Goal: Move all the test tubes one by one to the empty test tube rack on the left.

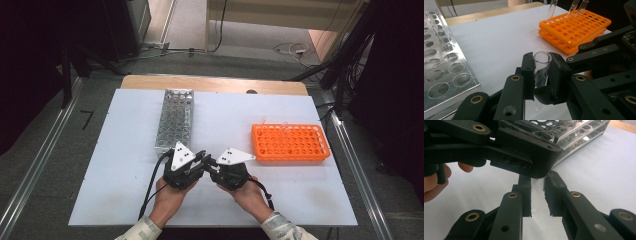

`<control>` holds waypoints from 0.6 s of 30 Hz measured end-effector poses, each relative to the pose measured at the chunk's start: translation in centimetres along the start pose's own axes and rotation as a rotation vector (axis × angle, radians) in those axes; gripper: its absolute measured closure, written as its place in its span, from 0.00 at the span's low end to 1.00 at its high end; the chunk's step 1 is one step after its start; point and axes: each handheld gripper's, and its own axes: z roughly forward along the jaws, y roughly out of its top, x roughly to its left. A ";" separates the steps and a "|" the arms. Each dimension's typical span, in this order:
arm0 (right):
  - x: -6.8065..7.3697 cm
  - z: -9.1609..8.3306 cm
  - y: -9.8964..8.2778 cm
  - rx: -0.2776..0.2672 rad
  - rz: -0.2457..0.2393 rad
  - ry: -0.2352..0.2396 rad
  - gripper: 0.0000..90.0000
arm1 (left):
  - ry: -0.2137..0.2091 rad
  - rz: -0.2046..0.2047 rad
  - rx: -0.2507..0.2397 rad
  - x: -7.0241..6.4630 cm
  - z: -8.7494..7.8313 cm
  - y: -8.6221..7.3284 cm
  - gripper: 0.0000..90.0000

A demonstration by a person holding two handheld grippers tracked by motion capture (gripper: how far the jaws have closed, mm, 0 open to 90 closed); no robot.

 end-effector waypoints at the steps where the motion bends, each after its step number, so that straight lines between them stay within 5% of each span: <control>1: 0.0 0.0 0.0 0.000 -0.002 0.001 0.82 | -0.001 -0.001 0.000 0.0 0.0 0.0 0.83; 6: -0.1 0.0 0.0 -0.002 0.002 0.003 0.80 | 0.001 -0.004 0.001 0.0 0.0 0.2 0.84; 18: -0.7 -0.4 0.1 -0.002 0.022 0.018 0.41 | 0.017 -0.056 -0.017 1.5 -0.3 1.3 0.84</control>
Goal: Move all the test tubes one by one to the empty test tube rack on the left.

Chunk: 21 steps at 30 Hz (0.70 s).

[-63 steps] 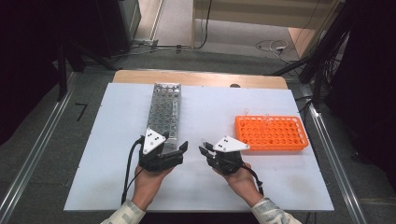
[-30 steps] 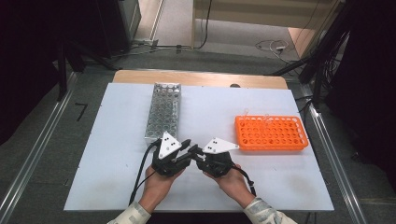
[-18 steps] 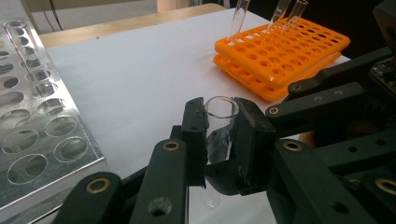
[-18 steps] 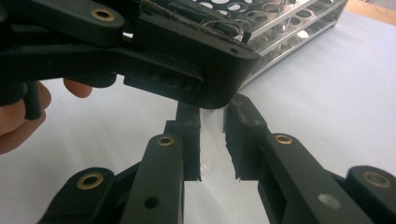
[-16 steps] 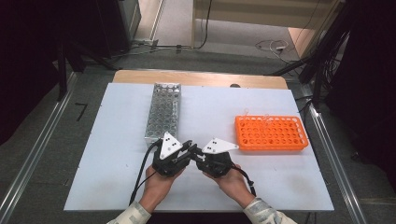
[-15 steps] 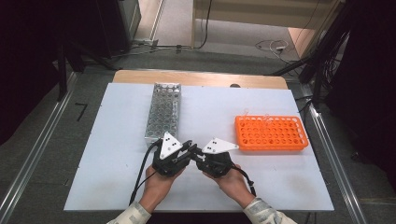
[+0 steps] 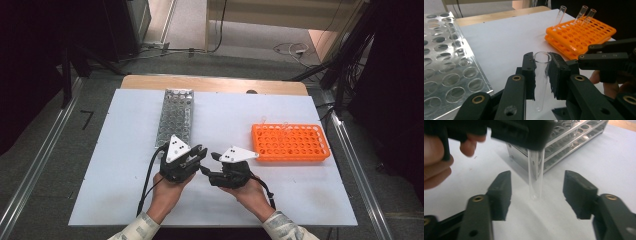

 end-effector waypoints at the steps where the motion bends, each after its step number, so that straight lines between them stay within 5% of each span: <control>1: -0.1 0.0 0.0 0.004 0.006 -0.003 0.38 | 0.002 -0.005 -0.001 0.2 0.0 0.2 0.84; 21: -1.2 -0.6 -0.2 0.014 0.037 -0.039 0.32 | 0.078 -0.048 -0.035 3.0 1.3 3.7 0.84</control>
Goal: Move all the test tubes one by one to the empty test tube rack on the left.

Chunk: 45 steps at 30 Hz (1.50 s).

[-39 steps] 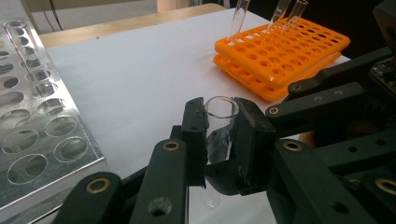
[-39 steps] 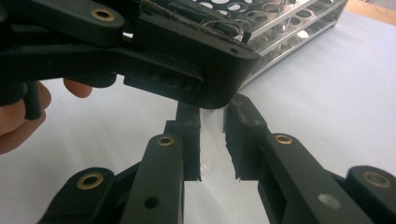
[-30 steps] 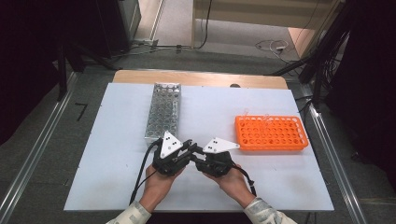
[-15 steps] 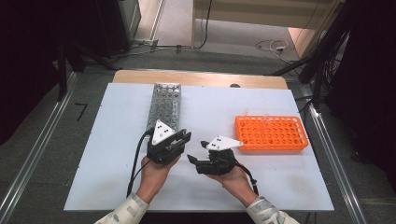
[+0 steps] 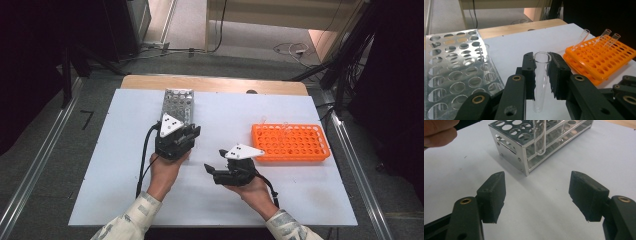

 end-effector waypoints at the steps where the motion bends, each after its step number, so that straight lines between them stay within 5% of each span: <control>1: 0.0 0.0 0.0 0.000 -0.001 0.000 0.31 | 0.006 -0.002 -0.001 0.1 0.1 0.1 0.84; 45: -0.5 -0.1 -0.2 0.006 0.026 0.001 0.32 | 0.150 -0.029 -0.024 3.7 2.2 3.2 0.84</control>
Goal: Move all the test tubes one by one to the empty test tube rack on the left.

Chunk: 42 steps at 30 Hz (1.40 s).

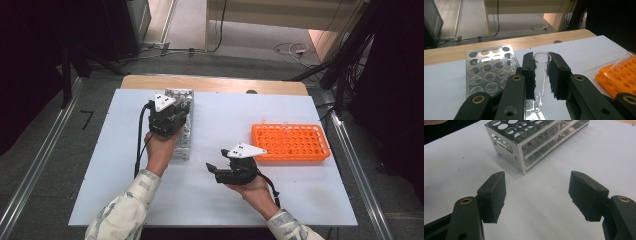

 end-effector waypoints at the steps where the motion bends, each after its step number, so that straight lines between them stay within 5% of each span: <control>1: 0.0 0.0 0.0 0.000 0.001 0.001 0.32 | 0.007 0.001 0.001 0.1 0.1 0.0 0.84; 20: -0.2 0.0 -0.1 0.002 0.002 -0.002 0.32 | 0.044 0.014 -0.007 0.3 1.2 -0.1 0.84; 32: -0.2 0.0 -0.2 0.003 -0.001 -0.004 0.32 | 0.080 0.083 0.021 -0.5 2.0 -1.1 0.84; 42: -0.2 0.0 -0.2 0.004 0.000 -0.003 0.32 | 0.088 0.085 0.055 -0.7 2.6 -1.9 0.84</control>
